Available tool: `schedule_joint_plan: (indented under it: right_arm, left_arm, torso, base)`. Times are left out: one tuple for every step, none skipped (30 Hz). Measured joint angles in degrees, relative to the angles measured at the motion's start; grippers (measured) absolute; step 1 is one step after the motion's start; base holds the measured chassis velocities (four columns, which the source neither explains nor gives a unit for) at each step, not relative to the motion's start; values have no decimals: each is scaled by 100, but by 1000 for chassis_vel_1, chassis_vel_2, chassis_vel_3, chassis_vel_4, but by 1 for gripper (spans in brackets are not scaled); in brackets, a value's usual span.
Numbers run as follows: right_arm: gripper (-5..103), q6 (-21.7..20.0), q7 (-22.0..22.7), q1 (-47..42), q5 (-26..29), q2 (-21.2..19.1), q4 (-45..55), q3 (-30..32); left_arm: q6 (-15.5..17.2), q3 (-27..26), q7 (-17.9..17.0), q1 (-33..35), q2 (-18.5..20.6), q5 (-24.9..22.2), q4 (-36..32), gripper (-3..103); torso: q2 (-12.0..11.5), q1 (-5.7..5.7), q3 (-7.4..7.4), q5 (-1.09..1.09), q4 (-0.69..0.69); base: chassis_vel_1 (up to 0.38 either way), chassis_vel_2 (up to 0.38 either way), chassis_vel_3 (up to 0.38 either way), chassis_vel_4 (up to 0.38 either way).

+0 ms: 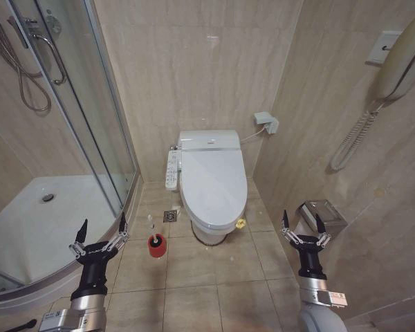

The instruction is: Open the toilet lid, clean the toilet bowl with a toilet brush, close the toilet lid, and flush.

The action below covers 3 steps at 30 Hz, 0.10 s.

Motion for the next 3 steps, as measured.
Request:
schedule_joint_plan:
  right_arm:
    - [100, 0, -1, 0, 0, 0, 0, 0]
    - [100, 0, -1, 1, 0, 0, 0, 0]
    - [100, 0, -1, 1, 0, 1, 0, 0]
  left_arm:
    - [1, 0, -1, 0, 0, -1, -1, 100]
    - [1, 0, -1, -1, 1, -1, -1, 100]
    - [2, 0, -1, -1, 1, -2, -1, 100]
  torso:
    - [0, 0, 0, 0, 0]
    - [0, 0, 0, 0, 0]
    - [0, 0, 0, 0, 0]
  base:
    - [0, 0, 0, 0]
    - [0, 0, 0, 0]
    - [0, 0, 0, 0]
